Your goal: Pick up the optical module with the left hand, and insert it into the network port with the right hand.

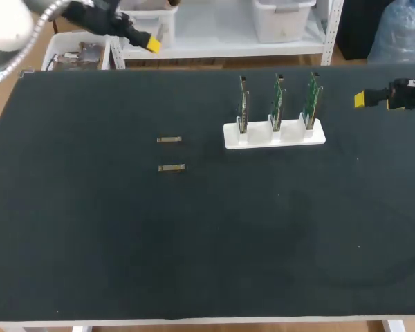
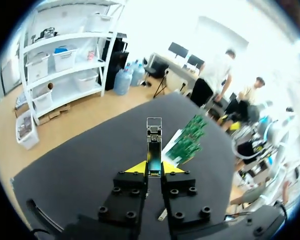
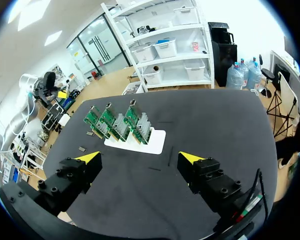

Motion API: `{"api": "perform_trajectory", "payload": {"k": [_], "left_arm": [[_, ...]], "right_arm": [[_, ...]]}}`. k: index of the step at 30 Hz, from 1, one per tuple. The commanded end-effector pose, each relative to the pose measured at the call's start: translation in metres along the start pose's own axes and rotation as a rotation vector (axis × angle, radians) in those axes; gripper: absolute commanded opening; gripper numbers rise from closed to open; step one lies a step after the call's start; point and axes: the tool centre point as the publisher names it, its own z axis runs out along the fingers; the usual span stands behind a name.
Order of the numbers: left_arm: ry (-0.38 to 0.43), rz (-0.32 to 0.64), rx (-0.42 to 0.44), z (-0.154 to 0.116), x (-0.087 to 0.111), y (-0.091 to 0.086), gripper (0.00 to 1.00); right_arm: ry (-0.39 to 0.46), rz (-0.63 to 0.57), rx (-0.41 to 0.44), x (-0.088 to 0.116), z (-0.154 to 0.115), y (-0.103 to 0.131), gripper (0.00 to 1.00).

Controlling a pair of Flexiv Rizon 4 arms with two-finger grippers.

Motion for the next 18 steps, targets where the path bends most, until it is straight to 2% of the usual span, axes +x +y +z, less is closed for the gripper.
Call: {"api": "perform_trajectory", "payload": {"k": [1, 6, 9, 15, 18], "left_arm": [[-0.464, -0.055, 0.112, -0.016, 0.007, -0.003, 0.00], [-0.478, -0.022, 0.094, -0.018, 0.009, -0.006, 0.00], [-0.499, 0.053, 0.038, -0.018, 0.010, -0.011, 0.00], [-0.525, 0.191, -0.137, -0.020, 0.007, -0.020, 0.00], [-0.547, 0.222, -0.149, -0.023, 0.005, -0.027, 0.00]], "right_arm": [[0.000, 0.000, 0.000, 0.000, 0.000, 0.000, 1.00], [0.000, 0.000, 0.000, 0.000, 0.000, 0.000, 1.00], [0.000, 0.000, 0.000, 0.000, 0.000, 0.000, 1.00], [0.000, 0.000, 0.000, 0.000, 0.000, 0.000, 1.00], [0.000, 0.000, 0.000, 0.000, 0.000, 0.000, 1.00]]}}
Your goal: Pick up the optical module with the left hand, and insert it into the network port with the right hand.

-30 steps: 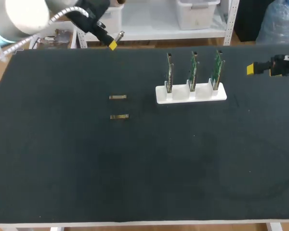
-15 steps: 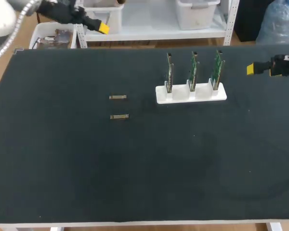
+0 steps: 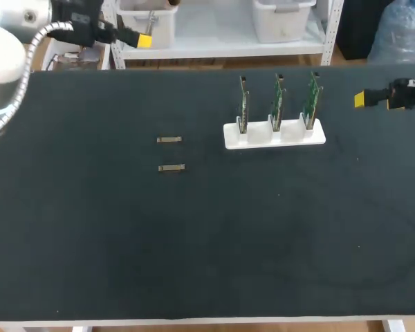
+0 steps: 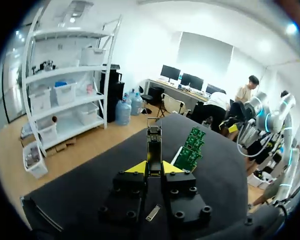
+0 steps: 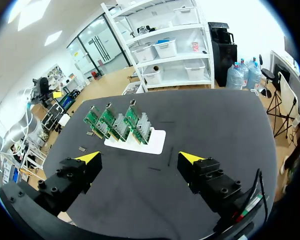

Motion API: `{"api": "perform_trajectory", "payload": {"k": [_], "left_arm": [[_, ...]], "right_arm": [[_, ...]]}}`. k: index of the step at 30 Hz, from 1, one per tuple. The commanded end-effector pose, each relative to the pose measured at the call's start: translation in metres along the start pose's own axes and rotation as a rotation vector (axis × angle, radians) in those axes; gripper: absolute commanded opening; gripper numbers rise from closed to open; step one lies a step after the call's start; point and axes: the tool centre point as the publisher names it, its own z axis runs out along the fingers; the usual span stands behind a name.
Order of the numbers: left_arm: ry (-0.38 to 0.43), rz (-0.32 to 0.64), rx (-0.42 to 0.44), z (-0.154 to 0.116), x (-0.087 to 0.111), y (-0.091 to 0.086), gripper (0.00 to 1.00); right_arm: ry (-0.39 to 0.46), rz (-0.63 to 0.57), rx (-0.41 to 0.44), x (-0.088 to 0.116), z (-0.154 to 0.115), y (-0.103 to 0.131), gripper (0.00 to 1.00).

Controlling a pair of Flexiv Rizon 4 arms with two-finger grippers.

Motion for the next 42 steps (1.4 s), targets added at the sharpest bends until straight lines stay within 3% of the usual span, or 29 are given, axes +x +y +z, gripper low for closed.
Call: {"api": "perform_trajectory", "payload": {"k": [1, 8, 22, 28, 30, 33, 42], "left_arm": [[-0.319, 0.006, -0.087, -0.010, 0.001, -0.022, 0.00], [-0.346, -0.040, -0.027, -0.013, -0.003, -0.025, 0.00], [-0.325, -0.059, -0.047, -0.012, -0.003, -0.024, 0.00], [-0.345, 0.121, 0.126, -0.018, 0.000, -0.032, 0.00], [-0.359, 0.152, 0.146, -0.018, -0.003, -0.031, 0.00], [-0.372, 0.169, 0.200, -0.015, -0.007, -0.031, 0.00], [-0.505, 0.075, 0.416, 0.006, -0.028, -0.039, 0.00]], "right_arm": [[0.000, 0.000, 0.000, 0.000, 0.000, 0.000, 1.00], [0.000, 0.000, 0.000, 0.000, 0.000, 0.000, 1.00], [0.000, 0.000, 0.000, 0.000, 0.000, 0.000, 1.00], [0.000, 0.000, 0.000, 0.000, 0.000, 0.000, 1.00], [0.000, 0.000, 0.000, 0.000, 0.000, 0.000, 1.00], [0.000, 0.000, 0.000, 0.000, 0.000, 0.000, 1.00], [0.000, 0.000, 0.000, 0.000, 0.000, 0.000, 1.00]]}}
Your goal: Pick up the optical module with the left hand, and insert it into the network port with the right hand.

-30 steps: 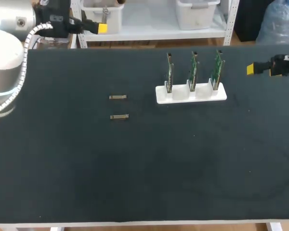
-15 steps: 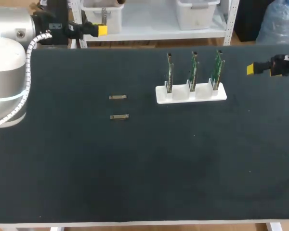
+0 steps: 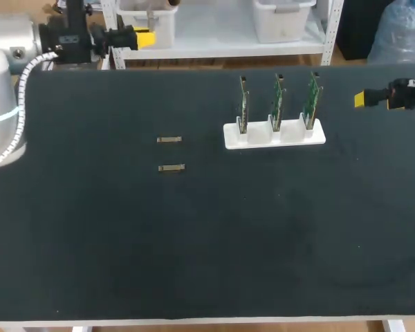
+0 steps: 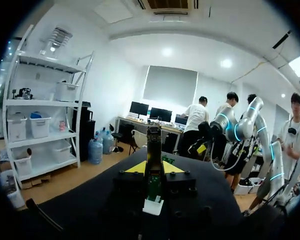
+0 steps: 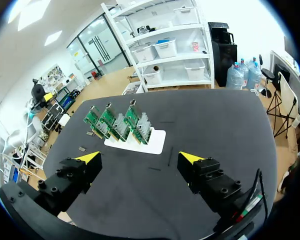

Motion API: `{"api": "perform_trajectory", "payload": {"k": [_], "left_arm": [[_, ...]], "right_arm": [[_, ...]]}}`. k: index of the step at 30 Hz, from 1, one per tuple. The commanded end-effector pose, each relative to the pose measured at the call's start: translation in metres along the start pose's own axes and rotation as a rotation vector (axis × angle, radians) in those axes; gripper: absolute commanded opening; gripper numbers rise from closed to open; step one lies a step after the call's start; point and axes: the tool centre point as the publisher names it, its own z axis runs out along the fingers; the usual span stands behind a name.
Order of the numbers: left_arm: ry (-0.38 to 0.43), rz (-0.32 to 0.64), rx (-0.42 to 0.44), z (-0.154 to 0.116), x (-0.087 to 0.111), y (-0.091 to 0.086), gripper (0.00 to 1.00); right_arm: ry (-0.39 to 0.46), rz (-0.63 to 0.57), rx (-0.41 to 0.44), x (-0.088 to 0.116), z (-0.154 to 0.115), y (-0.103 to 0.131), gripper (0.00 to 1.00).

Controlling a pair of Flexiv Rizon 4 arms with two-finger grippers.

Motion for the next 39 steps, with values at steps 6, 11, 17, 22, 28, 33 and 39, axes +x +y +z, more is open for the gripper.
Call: {"api": "perform_trajectory", "payload": {"k": [6, 11, 17, 22, 28, 33, 39], "left_arm": [[-0.128, 0.093, 0.125, 0.039, -0.010, -0.004, 0.00], [-0.085, 0.236, 0.058, 0.048, -0.012, -0.016, 0.00], [-0.052, 0.293, 0.031, 0.063, -0.007, -0.022, 0.00], [-0.050, 0.247, 0.027, 0.078, 0.004, -0.023, 0.00], [-0.038, 0.230, 0.067, 0.104, 0.010, -0.023, 0.00], [-0.010, 0.268, 0.135, 0.119, 0.008, -0.019, 0.00], [0.010, 0.278, 0.199, 0.131, 0.007, -0.013, 0.00]], "right_arm": [[0.000, 0.000, 0.000, 0.000, 0.000, 0.000, 1.00], [0.000, 0.000, 0.000, 0.000, 0.000, 0.000, 1.00], [0.000, 0.000, 0.000, 0.000, 0.000, 0.000, 1.00], [0.000, 0.000, 0.000, 0.000, 0.000, 0.000, 1.00], [0.000, 0.000, 0.000, 0.000, 0.000, 0.000, 1.00], [0.000, 0.000, 0.000, 0.000, 0.000, 0.000, 1.00], [0.000, 0.000, 0.000, 0.000, 0.000, 0.000, 1.00]]}}
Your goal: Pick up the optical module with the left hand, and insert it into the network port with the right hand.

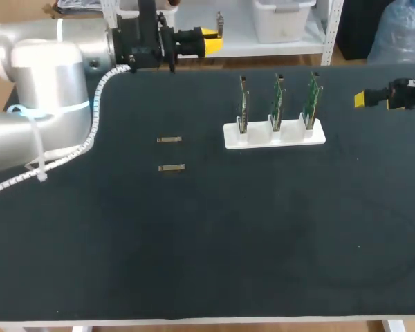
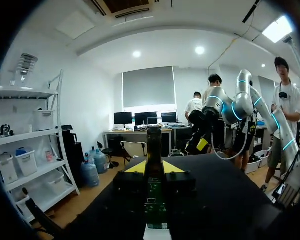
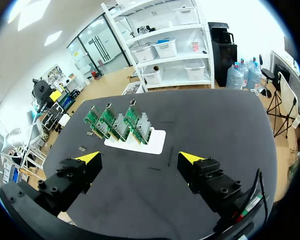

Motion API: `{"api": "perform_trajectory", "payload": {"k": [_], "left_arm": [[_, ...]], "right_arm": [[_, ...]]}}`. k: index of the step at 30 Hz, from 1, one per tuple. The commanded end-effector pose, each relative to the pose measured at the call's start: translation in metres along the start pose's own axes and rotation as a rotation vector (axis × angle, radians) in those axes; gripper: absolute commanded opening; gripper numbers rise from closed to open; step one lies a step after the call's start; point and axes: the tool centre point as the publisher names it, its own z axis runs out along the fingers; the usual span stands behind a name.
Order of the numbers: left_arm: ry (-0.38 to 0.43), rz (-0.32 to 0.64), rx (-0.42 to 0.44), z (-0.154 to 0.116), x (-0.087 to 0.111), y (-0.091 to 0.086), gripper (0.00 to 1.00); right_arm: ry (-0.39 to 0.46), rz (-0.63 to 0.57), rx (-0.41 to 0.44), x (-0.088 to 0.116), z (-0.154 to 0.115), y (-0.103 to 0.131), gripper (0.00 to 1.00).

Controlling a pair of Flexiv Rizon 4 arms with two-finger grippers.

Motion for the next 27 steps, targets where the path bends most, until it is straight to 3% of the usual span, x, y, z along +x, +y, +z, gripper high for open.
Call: {"api": "perform_trajectory", "payload": {"k": [1, 5, 13, 27], "left_arm": [[0.017, -0.003, 0.112, 0.014, 0.005, 0.018, 0.00], [0.032, 0.002, 0.178, 0.020, 0.008, 0.019, 0.00], [0.036, -0.007, 0.207, 0.027, 0.011, 0.020, 0.00], [-0.017, -0.046, 0.148, 0.040, 0.007, 0.025, 0.00]], "right_arm": [[0.000, 0.000, 0.000, 0.000, 0.000, 0.000, 1.00], [0.000, 0.000, 0.000, 0.000, 0.000, 0.000, 1.00], [0.000, 0.000, 0.000, 0.000, 0.000, 0.000, 1.00], [0.000, 0.000, 0.000, 0.000, 0.000, 0.000, 1.00]]}}
